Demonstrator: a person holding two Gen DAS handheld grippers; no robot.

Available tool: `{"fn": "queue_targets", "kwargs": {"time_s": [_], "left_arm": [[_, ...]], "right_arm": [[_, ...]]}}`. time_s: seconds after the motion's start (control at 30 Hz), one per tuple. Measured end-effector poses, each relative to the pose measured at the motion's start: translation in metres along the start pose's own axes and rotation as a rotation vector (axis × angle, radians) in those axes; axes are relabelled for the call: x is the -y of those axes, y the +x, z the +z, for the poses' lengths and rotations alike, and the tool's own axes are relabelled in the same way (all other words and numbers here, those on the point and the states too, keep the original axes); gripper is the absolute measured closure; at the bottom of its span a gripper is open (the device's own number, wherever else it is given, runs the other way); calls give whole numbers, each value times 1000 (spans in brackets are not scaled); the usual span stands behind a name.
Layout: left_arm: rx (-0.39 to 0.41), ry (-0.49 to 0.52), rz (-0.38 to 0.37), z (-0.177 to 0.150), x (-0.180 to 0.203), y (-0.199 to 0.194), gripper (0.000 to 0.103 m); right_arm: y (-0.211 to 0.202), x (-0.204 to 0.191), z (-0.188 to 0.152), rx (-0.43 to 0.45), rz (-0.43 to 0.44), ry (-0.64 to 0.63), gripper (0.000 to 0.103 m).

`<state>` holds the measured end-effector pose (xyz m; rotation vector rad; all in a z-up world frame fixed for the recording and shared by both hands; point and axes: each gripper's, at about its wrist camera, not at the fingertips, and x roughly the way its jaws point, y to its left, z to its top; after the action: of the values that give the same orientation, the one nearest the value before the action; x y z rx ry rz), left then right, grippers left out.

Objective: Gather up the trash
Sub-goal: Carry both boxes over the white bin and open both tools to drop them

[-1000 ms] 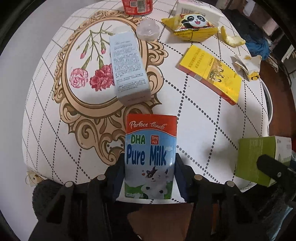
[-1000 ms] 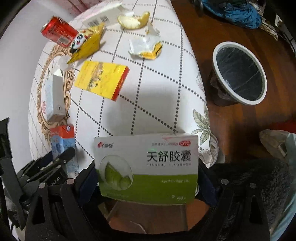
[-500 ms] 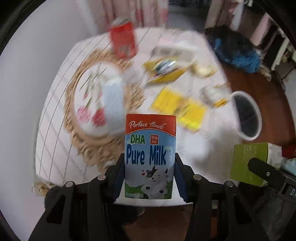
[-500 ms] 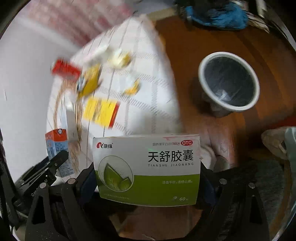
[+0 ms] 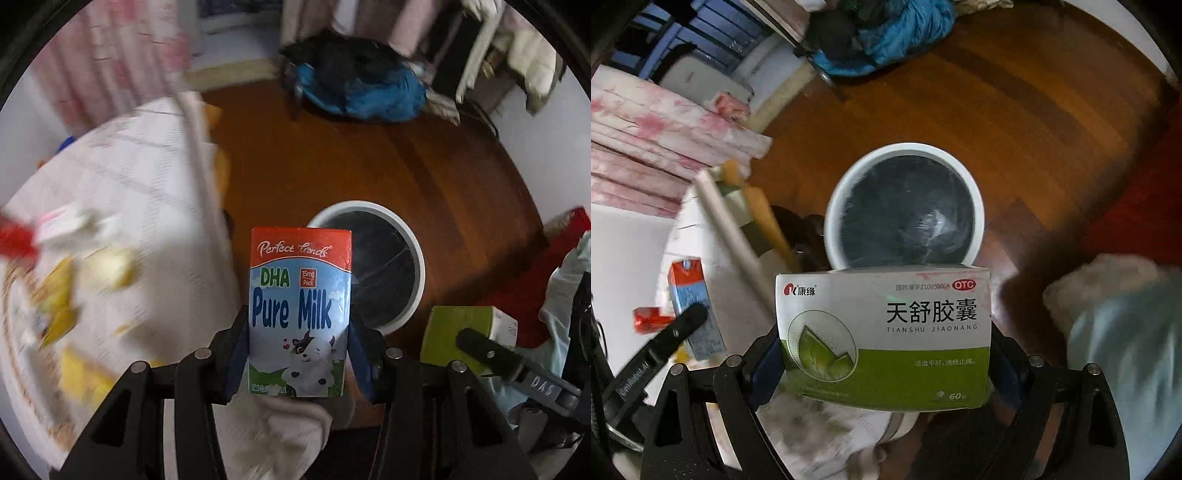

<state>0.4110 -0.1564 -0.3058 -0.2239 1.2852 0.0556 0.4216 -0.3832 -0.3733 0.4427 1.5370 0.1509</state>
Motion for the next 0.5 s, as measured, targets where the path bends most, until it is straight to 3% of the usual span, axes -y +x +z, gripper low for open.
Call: {"fn": "queue_targets", "kwargs": {"time_s": [0.13,0.3,0.5], "left_arm": [[-70,47,5,24,23,57,58],[-147,47,-20,36,41,100,58],[-187,57,-29,35,53,120,55]], "right_arm": [[52,15,42,-86,-44,-90,10],[107,27,84,-174,-119,-225,10],[125,33,106,-190,-142,-312,8]]}}
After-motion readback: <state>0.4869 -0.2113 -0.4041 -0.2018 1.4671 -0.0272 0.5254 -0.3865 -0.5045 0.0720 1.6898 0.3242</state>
